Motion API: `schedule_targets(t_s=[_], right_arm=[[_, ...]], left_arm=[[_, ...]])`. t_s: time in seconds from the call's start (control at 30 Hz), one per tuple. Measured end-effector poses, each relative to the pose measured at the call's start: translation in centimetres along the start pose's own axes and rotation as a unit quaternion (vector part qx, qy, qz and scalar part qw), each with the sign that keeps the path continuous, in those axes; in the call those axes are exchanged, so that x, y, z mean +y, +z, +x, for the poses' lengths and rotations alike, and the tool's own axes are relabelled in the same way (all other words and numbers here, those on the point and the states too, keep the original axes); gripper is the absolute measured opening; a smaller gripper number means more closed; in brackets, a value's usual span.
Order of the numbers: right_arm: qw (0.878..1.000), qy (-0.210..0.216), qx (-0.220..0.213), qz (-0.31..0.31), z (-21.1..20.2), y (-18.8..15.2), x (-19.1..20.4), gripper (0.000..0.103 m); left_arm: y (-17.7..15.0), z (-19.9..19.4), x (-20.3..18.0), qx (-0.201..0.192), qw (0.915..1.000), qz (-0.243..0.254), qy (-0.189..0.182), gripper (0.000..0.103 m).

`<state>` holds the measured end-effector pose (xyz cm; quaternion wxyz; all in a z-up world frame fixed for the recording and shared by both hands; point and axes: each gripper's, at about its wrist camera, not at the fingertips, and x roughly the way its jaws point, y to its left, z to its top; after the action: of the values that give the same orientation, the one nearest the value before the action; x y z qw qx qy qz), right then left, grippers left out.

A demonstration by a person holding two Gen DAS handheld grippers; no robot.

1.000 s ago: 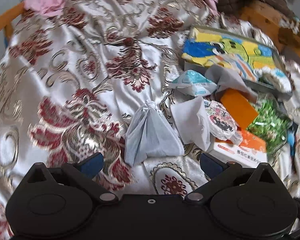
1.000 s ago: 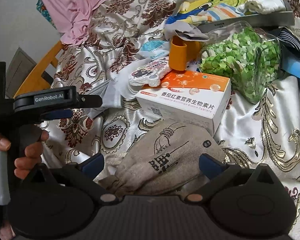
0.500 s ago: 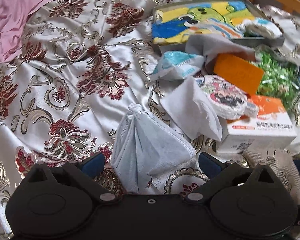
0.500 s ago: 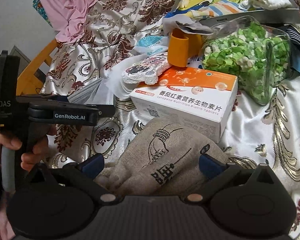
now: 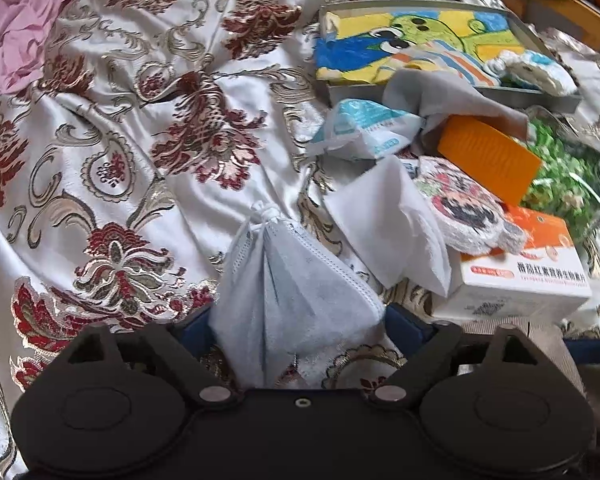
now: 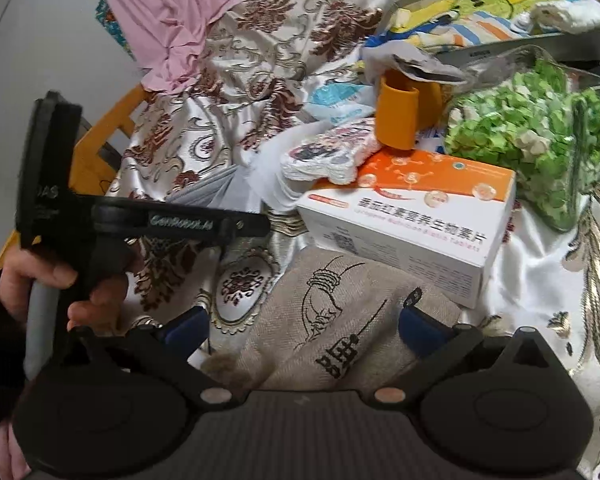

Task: Organize soft objects
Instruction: 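Close the left tool on the grey mask while the right tool closes on the beige bag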

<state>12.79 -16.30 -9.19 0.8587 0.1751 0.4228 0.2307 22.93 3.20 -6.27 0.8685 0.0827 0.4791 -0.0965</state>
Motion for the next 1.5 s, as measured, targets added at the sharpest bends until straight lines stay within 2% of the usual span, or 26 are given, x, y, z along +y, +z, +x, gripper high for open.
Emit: schedule_targets(t_s=[0.1, 0.23, 0.33, 0.43, 0.53, 0.67, 0.77, 0.97, 1.1, 1.2, 1.23, 1.3, 1.37, 1.5], right_arm=[[1.0, -0.006, 0.002, -0.016, 0.2, -0.2, 0.4, 0.103], [1.0, -0.004, 0.0, -0.021, 0.1, -0.2, 0.6, 0.103], [1.0, -0.005, 0.001, -0.021, 0.2, -0.2, 0.5, 0.102], [1.0, -0.009, 0.001, -0.025, 0.2, -0.3, 0.6, 0.102], [1.0, -0.012, 0.004, -0.026, 0.2, -0.3, 0.5, 0.102], [1.0, -0.012, 0.005, -0.028, 0.2, -0.3, 0.5, 0.102], [0.999, -0.013, 0.007, -0.031, 0.2, -0.3, 0.5, 0.102], [0.999, -0.014, 0.008, -0.033, 0.3, -0.3, 0.5, 0.102], [0.999, -0.016, 0.01, -0.036, 0.4, -0.3, 0.6, 0.102], [0.999, -0.017, 0.011, -0.039, 0.4, -0.4, 0.7, 0.102], [0.999, -0.018, 0.011, -0.038, 0.4, -0.4, 0.7, 0.102], [0.999, -0.02, 0.014, -0.034, 0.3, -0.4, 0.5, 0.102], [0.999, -0.018, 0.017, -0.023, 0.3, -0.2, 0.2, 0.102], [1.0, -0.024, 0.014, -0.006, 0.1, 0.0, -0.4, 0.1]], left_arm=[[0.1, 0.1, 0.6, 0.003, 0.9997, -0.023, -0.006, 0.081], [0.0, 0.2, 0.8, 0.004, 0.9995, -0.032, -0.004, 0.067], [0.0, 0.0, 0.6, 0.001, 0.9996, -0.029, 0.002, 0.053], [-0.2, -0.2, 0.2, 0.001, 0.9998, -0.02, -0.005, 0.053], [-0.3, -0.4, -0.5, -0.003, 0.9999, 0.001, -0.012, 0.053], [-0.4, -0.6, -1.0, -0.008, 0.9997, 0.018, -0.014, 0.066], [-0.3, -0.6, -0.9, -0.008, 0.9997, 0.012, -0.018, 0.067], [-0.1, -0.8, -0.7, -0.013, 0.9996, -0.006, -0.023, 0.081], [0.0, -0.9, -0.6, -0.019, 0.9994, -0.015, -0.023, 0.082], [-0.1, -0.8, -0.6, -0.02, 0.9997, -0.014, -0.009, 0.073], [-0.1, -0.7, -0.5, -0.019, 0.9997, -0.015, -0.009, 0.065], [-0.1, -0.5, -0.4, -0.014, 0.9997, -0.02, -0.005, 0.058], [-0.1, -0.4, -0.4, -0.012, 0.9997, -0.019, -0.002, 0.045], [-0.3, -0.3, -0.5, -0.011, 0.9998, -0.016, -0.001, 0.038]])
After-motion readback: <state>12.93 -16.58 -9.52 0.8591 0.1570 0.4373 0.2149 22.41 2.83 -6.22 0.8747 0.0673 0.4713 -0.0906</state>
